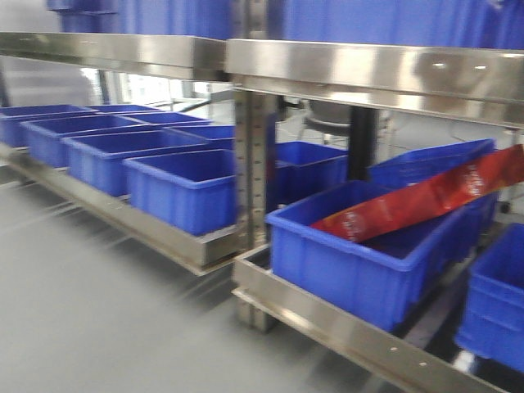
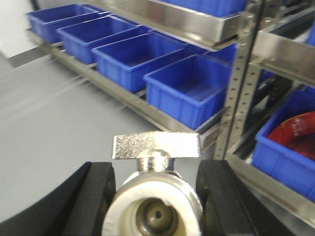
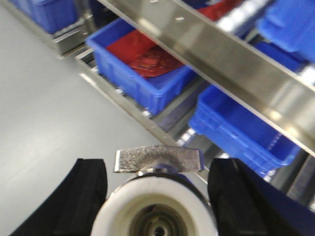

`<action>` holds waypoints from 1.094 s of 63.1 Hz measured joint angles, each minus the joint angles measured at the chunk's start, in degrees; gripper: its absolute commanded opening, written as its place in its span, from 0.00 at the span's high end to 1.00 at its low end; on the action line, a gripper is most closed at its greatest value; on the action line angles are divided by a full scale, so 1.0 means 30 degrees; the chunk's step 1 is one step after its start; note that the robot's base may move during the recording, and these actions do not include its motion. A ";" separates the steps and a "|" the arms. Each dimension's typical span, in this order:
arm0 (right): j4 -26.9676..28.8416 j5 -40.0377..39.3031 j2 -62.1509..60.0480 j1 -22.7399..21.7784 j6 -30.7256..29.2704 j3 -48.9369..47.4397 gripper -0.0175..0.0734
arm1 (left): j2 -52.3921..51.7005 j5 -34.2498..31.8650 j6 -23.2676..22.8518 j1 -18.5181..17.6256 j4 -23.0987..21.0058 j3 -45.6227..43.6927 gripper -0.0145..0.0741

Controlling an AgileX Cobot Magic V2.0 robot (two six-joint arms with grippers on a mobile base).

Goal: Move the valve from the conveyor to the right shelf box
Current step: 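Drive up to the steel shelf and stop before the blue bins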

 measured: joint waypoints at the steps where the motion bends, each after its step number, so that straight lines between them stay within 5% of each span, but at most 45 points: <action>1: 0.0000 0.0000 0.0000 0.0000 0.0000 0.0000 0.99 | 0.0000 0.0000 0.0000 0.0000 0.0000 0.0000 0.96; 69: -0.0076 -0.0030 0.0000 0.0000 0.0000 0.0000 0.99 | 0.0000 0.0000 0.0000 0.0000 -0.0037 0.0000 0.96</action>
